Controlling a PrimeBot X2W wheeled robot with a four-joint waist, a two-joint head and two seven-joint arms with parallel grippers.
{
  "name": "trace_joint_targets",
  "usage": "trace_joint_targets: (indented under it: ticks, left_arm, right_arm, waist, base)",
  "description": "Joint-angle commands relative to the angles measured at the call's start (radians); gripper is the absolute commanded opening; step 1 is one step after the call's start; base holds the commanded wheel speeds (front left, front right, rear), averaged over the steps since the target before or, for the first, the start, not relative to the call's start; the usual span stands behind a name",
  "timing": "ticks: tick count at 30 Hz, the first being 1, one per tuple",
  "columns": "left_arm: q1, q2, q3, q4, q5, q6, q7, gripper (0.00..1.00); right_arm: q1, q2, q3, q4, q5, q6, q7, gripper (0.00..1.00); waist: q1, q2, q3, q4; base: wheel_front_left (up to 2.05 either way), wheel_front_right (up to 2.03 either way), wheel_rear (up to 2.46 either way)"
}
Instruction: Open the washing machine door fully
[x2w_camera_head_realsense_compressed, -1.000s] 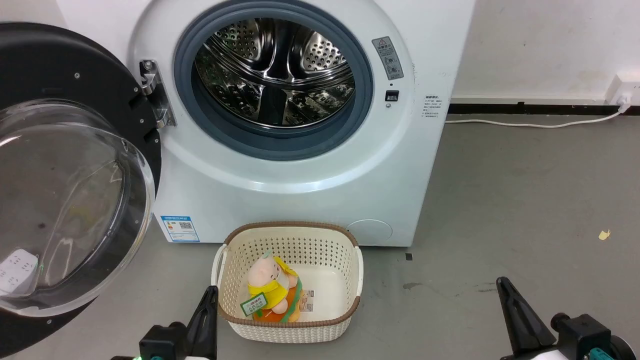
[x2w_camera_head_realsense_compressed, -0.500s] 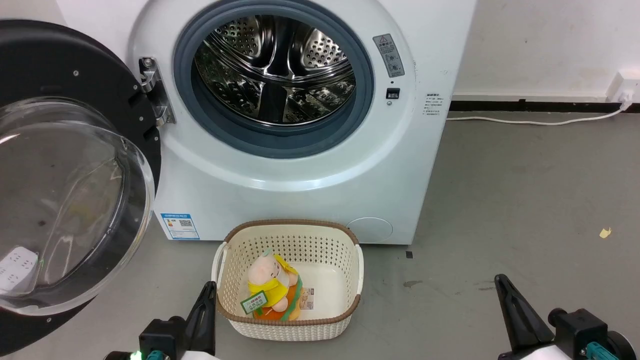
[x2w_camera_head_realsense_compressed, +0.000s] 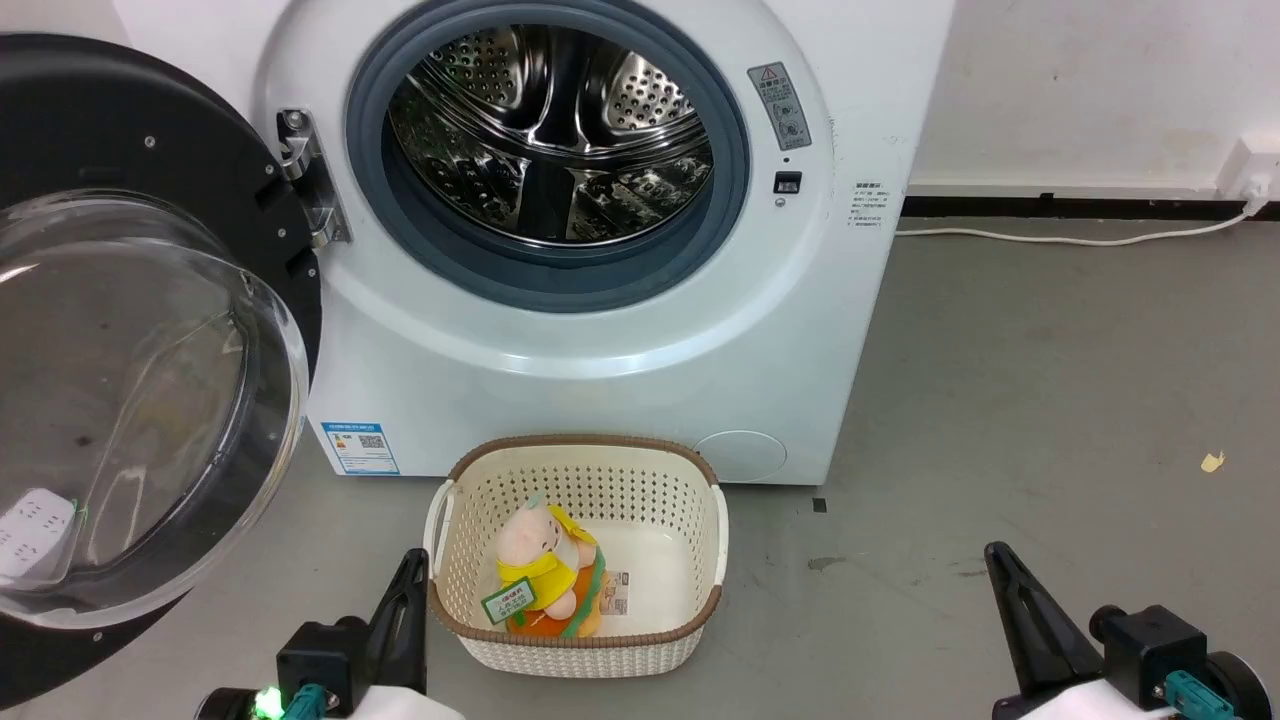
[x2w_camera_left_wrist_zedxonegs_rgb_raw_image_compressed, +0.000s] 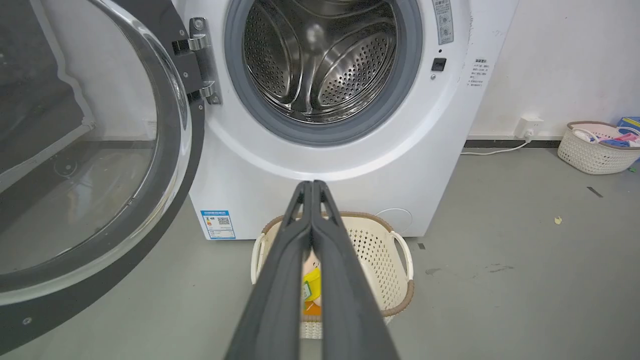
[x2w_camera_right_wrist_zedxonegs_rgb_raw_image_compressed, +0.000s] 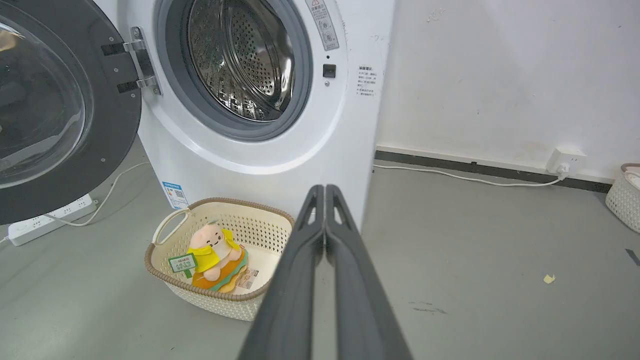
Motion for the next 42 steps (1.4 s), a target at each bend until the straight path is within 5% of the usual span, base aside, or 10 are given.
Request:
trace_joint_targets:
  ticks: [1,42]
  left_arm:
    - [-0.012,0.000,0.007,-0.006,0.008,0.005,0.006,0.00]
    - [-0.048,-0.001,0.035,-0.058,0.056,0.019,0.098,0.00]
  right_arm:
    - [-0.018,0.003,0.002,-0.010,-0.005,0.000,0.008,0.00]
    - [-0.059,0.005,0.012,-0.041,-0.028,0.001,0.100,0.00]
  waist:
    - [0.0000,-0.0001,0.001,0.000]
    - [-0.0001,-0.0001,0.023,0.004]
  base:
    - [0.00,0.00,0.00]
    - [0.00,0.00,0.00]
